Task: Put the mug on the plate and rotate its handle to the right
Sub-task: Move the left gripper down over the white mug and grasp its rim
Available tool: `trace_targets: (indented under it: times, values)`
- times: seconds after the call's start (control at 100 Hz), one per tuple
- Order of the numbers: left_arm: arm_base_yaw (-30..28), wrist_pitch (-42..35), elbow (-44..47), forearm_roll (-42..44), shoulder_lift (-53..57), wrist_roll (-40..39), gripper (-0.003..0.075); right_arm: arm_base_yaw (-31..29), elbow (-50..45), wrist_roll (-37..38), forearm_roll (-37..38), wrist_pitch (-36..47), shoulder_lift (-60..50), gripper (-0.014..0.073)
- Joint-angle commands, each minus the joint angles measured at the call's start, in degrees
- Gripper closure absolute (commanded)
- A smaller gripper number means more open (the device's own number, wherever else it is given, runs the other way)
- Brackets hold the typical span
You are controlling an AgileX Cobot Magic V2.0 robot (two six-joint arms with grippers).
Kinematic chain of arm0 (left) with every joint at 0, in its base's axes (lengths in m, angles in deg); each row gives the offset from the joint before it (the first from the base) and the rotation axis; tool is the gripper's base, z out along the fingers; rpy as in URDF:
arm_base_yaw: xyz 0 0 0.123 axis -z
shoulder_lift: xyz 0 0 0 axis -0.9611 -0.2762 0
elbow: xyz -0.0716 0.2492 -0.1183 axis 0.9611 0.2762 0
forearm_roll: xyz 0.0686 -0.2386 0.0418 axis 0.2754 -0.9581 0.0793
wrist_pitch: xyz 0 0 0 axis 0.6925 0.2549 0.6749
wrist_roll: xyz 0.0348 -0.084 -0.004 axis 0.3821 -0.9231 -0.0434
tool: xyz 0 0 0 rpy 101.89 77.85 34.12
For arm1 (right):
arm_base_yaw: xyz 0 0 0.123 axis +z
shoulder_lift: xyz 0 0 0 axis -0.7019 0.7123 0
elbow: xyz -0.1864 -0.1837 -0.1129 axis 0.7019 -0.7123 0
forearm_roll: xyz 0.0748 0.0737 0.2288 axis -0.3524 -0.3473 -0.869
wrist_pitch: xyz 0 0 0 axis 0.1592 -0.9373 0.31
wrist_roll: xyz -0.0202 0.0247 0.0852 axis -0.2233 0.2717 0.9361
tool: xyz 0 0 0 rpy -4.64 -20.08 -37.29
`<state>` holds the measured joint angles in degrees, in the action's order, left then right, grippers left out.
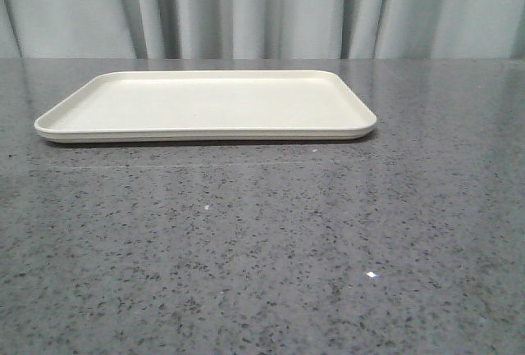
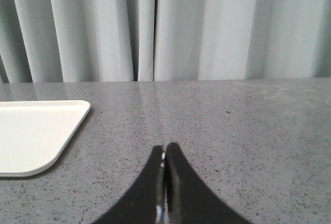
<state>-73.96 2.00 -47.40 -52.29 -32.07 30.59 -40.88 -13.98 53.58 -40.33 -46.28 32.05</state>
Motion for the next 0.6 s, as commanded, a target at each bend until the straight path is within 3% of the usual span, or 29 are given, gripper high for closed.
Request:
trace_targets:
  times: [0.0, 0.13, 0.35, 0.59]
  values:
    - [0.36, -0.16, -8.86, -1.05, -1.66, -0.55, 0.074, -0.02, 8.11, -0.18, -0.04, -4.38, 3.97, 0.0659]
    - [0.36, 6.01, -18.34, -1.05, -6.68, -0.55, 0.074, -0.02, 16.88, -0.28, 0.09, -12.32, 10.56, 0.0659]
    - [0.36, 28.07, -34.2, -2.28, -19.4, -0.55, 0.074, -0.02, 31.18, -0.28, 0.09, -23.68, 21.21, 0.0659]
    - [0.36, 43.97, -42.74, -6.49, -31.9, -0.55, 0.074, -0.02, 41.87, -0.44, 0.09, -35.41, 30.09, 0.0659]
